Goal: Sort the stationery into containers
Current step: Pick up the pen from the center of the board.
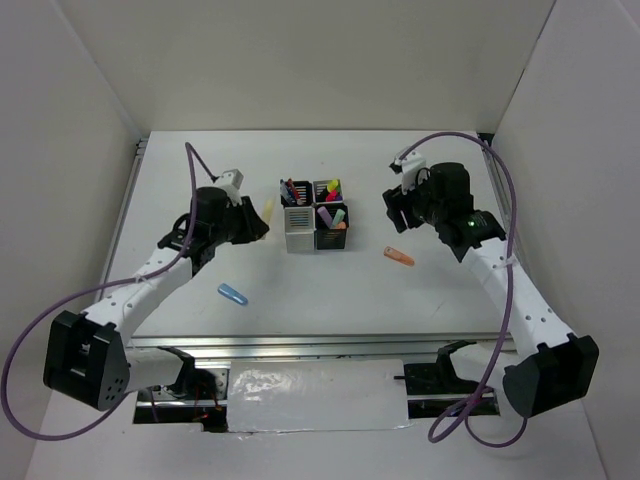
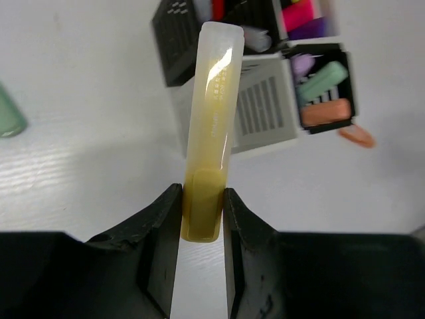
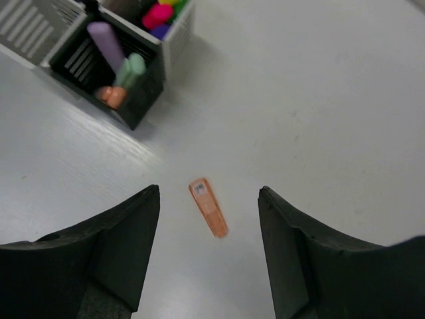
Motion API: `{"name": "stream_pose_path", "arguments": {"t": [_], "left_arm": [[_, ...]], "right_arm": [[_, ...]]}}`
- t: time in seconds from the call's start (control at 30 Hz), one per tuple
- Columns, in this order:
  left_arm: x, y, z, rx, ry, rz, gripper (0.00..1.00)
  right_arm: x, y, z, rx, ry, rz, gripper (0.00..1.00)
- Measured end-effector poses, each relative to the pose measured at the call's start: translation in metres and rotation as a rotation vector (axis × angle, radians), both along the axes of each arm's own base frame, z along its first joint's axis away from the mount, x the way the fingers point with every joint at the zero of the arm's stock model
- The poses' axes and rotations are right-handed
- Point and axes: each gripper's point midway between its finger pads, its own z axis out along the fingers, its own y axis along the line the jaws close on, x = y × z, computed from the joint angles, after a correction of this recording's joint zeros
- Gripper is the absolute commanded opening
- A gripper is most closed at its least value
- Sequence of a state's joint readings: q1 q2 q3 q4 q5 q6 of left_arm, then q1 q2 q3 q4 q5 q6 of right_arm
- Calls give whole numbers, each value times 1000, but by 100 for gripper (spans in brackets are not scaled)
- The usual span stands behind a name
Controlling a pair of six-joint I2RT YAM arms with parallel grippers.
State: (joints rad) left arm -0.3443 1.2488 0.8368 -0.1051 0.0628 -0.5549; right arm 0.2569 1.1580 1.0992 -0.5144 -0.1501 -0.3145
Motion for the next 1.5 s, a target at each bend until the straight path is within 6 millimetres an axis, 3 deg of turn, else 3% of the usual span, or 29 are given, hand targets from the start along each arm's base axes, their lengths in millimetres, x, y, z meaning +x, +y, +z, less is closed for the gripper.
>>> {"name": "stream_pose_path", "arguments": {"t": [0.2,0.33,0.4,0.57,0.83,1.0,1.1,1.27,1.5], "left_arm": [[-3,-25,52,-108,-48,-193,0],[-7,-50,80,-88,-49,-383,0],[-5,-60,84,-86,-32,-454,0],[-20,-71,67,-126,112,-558,0],[-24,-81,56,-210,262,-570,0],[-18,-84,54,-236,316,-536,0],[-17,-83,52,-235,336,-517,0],[-16,-77,45,-210,371,-458,0],[-7,-65,39,-202,406,-344,0]], "right_arm": [[0,49,35,6,-175,197,68],[0,59,37,-10,-204,251,72],[1,61,37,-29,-218,274,72],[-1,75,47,-96,-346,385,67],[-28,122,62,-175,-555,676,57],[-48,155,52,-207,-601,852,57],[-55,174,34,-233,-575,948,55],[-60,188,9,-296,-539,1061,53],[-62,201,13,-367,-662,1134,48]]}}
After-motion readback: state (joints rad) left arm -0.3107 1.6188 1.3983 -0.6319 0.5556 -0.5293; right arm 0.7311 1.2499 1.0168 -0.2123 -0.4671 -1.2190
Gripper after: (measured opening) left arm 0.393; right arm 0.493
